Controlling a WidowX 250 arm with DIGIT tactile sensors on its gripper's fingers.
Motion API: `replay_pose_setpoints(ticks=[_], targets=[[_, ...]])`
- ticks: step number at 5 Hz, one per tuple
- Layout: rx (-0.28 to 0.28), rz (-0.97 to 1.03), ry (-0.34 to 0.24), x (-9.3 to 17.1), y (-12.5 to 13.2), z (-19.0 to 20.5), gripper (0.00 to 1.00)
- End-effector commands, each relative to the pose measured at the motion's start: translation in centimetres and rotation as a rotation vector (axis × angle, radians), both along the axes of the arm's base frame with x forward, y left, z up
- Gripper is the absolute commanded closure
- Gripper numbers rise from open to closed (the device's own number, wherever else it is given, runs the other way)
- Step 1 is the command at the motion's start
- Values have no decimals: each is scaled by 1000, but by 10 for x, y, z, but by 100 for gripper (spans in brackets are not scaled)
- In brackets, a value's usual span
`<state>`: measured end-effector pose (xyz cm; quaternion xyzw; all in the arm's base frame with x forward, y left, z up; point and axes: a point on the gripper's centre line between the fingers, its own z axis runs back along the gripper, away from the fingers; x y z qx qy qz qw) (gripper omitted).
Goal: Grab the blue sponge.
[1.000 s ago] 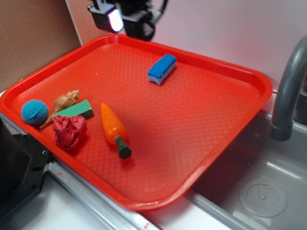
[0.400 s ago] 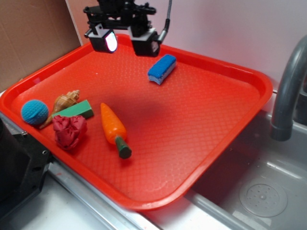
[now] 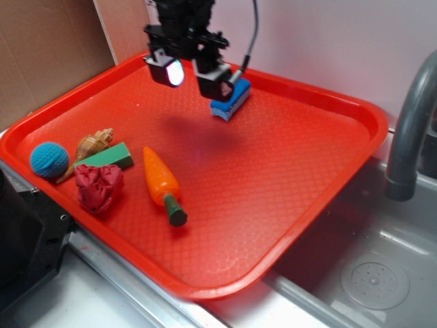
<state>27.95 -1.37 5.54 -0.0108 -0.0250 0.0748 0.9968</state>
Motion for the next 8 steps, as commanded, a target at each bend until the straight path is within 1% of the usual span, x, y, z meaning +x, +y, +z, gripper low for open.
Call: replay_pose_setpoints(ticks=[1, 2, 3, 4, 5, 6, 7, 8], targets=[[-14, 31, -42, 26, 10, -9, 0], [-24, 31, -39, 23, 3, -8, 0], [-20, 42, -27, 22, 3, -4, 100], [-46, 2, -11, 17, 0, 5, 100], [-34, -49, 19, -8, -14, 39, 100], [22, -63, 13, -46, -34, 80, 100], [60, -53, 25, -51, -24, 91, 100], [79, -54, 31, -63, -32, 107, 100]])
